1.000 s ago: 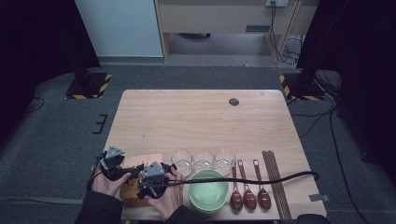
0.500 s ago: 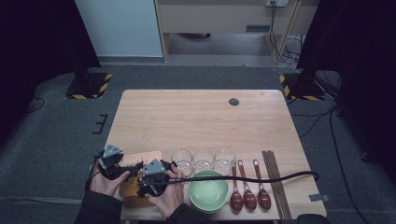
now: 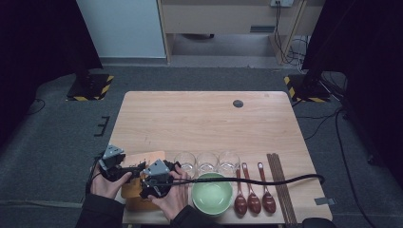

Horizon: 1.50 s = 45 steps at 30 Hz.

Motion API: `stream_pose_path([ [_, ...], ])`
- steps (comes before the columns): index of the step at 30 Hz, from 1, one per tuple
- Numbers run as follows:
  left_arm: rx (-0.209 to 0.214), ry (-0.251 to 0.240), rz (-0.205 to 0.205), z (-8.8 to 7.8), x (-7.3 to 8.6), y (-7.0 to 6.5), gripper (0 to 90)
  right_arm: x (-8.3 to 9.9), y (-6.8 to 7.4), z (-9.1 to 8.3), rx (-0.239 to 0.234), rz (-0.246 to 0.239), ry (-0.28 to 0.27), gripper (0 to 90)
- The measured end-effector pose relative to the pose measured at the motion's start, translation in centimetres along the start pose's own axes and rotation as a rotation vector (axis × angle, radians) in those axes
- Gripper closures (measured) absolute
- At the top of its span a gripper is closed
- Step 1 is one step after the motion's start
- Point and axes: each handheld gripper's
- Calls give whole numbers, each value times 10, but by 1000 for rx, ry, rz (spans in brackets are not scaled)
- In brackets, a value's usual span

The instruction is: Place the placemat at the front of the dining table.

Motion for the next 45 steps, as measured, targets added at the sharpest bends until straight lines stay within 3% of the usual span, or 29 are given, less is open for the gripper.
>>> stream_pose_path([
  [13,4,-48,4,-2,-18,-4,90,-18,-12,-7,8,1,-16,88],
  [21,7,-49,15,-2,-25,-7,90,-23,-15,-10,21,-10,-28,88],
  [36,21,-73,58,3,-51,-19,90,-37,-28,-20,72,-42,-35,89],
  [45,28,-104,93,3,-75,-30,90,-52,-41,-30,100,-42,-53,89],
])
Point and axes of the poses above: each handheld gripper's, and its own axes: z roughly forward along the jaws, x roughly out of its underside, y roughly to its left, and after that the axes turned 10 degrees about -y, right-handed
